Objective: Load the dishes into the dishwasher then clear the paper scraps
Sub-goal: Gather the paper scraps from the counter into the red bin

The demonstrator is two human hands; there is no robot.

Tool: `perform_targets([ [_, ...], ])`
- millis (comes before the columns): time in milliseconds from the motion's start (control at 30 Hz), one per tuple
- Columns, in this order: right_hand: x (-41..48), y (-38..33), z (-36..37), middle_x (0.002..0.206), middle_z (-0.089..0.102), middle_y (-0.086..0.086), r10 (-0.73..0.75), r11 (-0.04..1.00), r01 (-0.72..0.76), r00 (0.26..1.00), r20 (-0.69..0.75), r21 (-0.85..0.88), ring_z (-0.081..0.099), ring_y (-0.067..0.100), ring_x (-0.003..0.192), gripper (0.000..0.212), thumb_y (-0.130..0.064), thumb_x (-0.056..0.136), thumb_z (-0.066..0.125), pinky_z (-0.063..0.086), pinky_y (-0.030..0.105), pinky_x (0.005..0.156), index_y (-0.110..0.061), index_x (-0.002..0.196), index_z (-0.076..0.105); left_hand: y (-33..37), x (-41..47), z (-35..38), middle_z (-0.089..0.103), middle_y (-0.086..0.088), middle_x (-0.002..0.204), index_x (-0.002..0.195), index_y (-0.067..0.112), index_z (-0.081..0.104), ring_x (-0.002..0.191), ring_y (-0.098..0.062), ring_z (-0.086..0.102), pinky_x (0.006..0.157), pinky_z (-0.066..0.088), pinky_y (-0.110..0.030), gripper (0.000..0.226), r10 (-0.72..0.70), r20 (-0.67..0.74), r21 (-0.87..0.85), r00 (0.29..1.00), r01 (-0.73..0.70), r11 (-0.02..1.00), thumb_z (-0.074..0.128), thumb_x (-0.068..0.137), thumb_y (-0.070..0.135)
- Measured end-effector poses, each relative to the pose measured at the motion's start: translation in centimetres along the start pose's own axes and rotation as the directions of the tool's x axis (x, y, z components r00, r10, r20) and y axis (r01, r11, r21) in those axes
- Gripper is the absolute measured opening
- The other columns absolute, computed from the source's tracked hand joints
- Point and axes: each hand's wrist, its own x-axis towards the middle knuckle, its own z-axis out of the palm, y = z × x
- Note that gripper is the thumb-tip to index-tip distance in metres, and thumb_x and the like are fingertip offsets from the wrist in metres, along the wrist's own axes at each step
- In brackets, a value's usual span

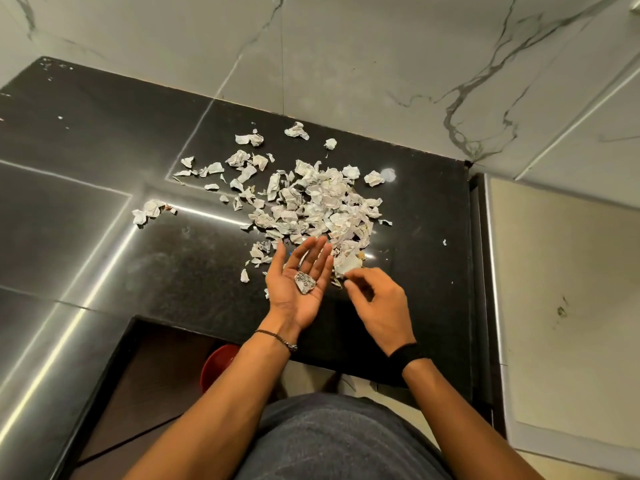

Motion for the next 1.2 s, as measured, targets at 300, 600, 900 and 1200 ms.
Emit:
perform_targets([
  [300,0.5,1.2,3.6,0.105,0.069,-0.007,0.009,0.948,0.007,0.999,0.049,-0.318,0.064,0.017,0.098,0.016,-0.027,0.095,0.065,0.054,0.035,0.086,-0.023,0.109,0.072,1.6,-0.6,-1.4,0.068,-0.015,0.132,0.136,0.007,0.061,0.123,-0.029,0.065,0.111,0.046,-0.041,0.055,0.055,-0.02,0.138,0.998,-0.051,0.989,0.053,0.101,0.049],
  [600,-0.6,-2.3,0.6,0.098,0.073,-0.012,0.006,0.975,-0.002,1.0,-0.015,0.222,0.068,0.01,0.095,0.011,-0.015,0.089,0.076,0.053,0.021,0.086,-0.018,0.1,0.076,-1.2,0.8,0.6,0.065,-0.022,0.135,0.121,0.003,0.066,0.12,-0.033,0.066,0.11,0.047,-0.044,0.049,-0.001,0.015,0.116,1.0,-0.001,0.993,0.052,0.102,0.046],
  [900,1.9,3.5,-2.8,0.105,0.068,-0.01,0.118,0.991,-0.112,0.99,-0.081,0.073,0.065,0.004,0.094,0.023,-0.011,0.092,0.072,0.053,0.019,0.083,-0.025,0.11,0.072,-3.1,0.8,1.6,0.064,-0.021,0.136,0.133,0.001,0.062,0.125,-0.035,0.064,0.106,0.051,-0.044,0.061,-0.079,0.069,-0.026,0.994,0.081,0.996,0.05,0.101,0.052],
  [1200,3.5,6.7,-2.6,0.1,0.062,-0.007,-0.041,0.97,0.063,0.995,0.096,-0.236,0.055,0.011,0.094,0.012,-0.023,0.092,0.07,0.047,0.03,0.086,-0.02,0.102,0.075,-3.8,1.3,1.6,0.066,-0.018,0.134,0.126,0.004,0.066,0.124,-0.033,0.064,0.111,0.046,-0.044,0.059,0.058,-0.014,0.011,0.998,-0.058,0.998,0.051,0.099,0.055],
])
